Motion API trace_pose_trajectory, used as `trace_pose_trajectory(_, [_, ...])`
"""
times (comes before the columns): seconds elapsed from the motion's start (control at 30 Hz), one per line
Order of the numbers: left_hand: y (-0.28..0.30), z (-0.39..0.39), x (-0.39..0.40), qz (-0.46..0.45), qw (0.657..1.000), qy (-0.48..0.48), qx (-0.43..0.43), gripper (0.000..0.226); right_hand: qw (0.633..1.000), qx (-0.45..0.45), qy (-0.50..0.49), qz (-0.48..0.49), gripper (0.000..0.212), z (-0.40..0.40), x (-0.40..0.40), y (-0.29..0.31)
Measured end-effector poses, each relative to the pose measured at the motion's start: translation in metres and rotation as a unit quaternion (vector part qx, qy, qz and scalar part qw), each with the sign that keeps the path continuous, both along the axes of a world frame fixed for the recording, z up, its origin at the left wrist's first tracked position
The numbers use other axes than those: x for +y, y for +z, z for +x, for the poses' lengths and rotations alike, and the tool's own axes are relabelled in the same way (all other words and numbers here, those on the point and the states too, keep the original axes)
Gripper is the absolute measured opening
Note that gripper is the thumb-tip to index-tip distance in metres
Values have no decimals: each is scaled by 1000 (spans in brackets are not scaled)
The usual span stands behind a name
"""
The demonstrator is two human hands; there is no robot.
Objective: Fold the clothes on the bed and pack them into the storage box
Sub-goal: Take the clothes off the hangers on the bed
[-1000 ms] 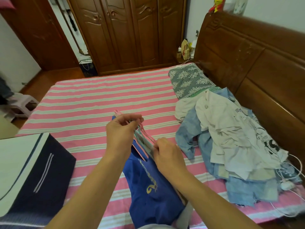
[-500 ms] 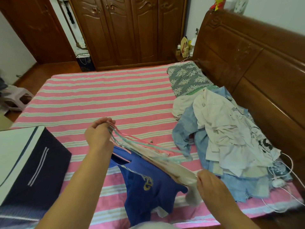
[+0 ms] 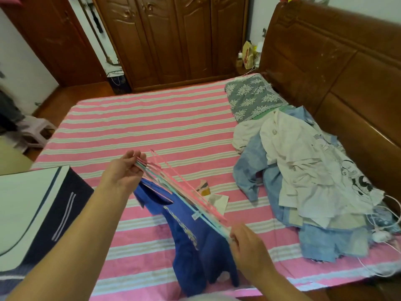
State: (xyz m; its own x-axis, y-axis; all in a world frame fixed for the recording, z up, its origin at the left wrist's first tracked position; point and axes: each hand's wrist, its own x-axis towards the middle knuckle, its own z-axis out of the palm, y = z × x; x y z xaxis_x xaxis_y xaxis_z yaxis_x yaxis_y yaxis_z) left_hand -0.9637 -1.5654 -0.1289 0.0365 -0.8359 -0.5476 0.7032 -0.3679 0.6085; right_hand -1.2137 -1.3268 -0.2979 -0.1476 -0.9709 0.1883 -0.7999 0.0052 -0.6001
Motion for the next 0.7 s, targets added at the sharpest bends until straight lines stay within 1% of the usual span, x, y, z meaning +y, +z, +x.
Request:
trace_pose_trajectory(0.07, [6, 9, 1, -25, 999, 1, 33, 27, 995, 63, 22, -76, 6, -14, 13, -15])
trace_pose_trajectory(0.13, [7, 10, 4, -50, 996, -13, 73, 27, 989, 105, 71, -79, 8, -24, 7, -21])
trace_pose_trajectory(0.17, [8, 8, 6, -58, 993, -19, 100, 23, 988, 108, 83, -69, 8, -25, 0, -22])
trace_pose_trajectory(0.2, [9, 6, 6, -63, 991, -24, 115, 23, 993, 85, 73, -45, 9, -24, -7, -22])
trace_pose_trajectory(0.23, [10, 7, 5, -69, 990, -32, 115, 28, 999, 36, 40, -9, 8, -19, -14, -18])
trace_pose_trajectory(0.27, [11, 8, 4, -69, 991, -43, 102, 33, 999, -30, -21, 22, 10, -15, -23, -19])
trace_pose_trajectory(0.3, [14, 10, 2, -69, 992, -63, 86, 37, 989, -106, -77, 67, 18, -13, -32, -20])
trace_pose_trajectory(0.33, [18, 12, 0, -71, 991, -90, 64, 41, 974, -172, -99, 109, 26, -13, -38, -20])
trace_pose_trajectory(0.37, [24, 14, -1, -74, 989, -122, 34, 45, 965, -211, -67, 141, 31, -16, -42, -21])
trace_pose_trajectory(0.4, [30, 16, -2, -76, 985, -155, -6, 47, 958, -229, -8, 170, 33, -18, -43, -19])
trace_pose_trajectory(0.43, [37, 18, -4, -78, 978, -185, -55, 46, 947, -237, 55, 212, 34, -22, -45, -13])
trace_pose_trajectory(0.47, [44, 20, -6, -82, 969, -208, -102, 43, 934, -238, 95, 249, 34, -26, -48, -5])
trace_pose_trajectory(0.5, [50, 22, -8, -93, 956, -238, -141, 38, 932, -233, 101, 259, 33, -33, -55, 5])
trace_pose_trajectory(0.53, [56, 25, -9, -110, 940, -275, -170, 35, 938, -231, 76, 246, 32, -41, -67, 12])
trace_pose_trajectory(0.6, [68, 29, -7, -151, 904, -343, -207, 22, 964, -221, 6, 145, 35, -58, -99, 33])
trace_pose_trajectory(0.63, [73, 29, -5, -168, 890, -362, -221, 13, 971, -221, 1, 93, 38, -62, -114, 47])
trace_pose_trajectory(0.67, [77, 30, -4, -176, 881, -374, -230, 10, 971, -230, 2, 61, 40, -64, -128, 58])
trace_pose_trajectory(0.7, [82, 30, -1, -179, 873, -386, -238, 10, 968, -248, 2, 48, 41, -62, -137, 66])
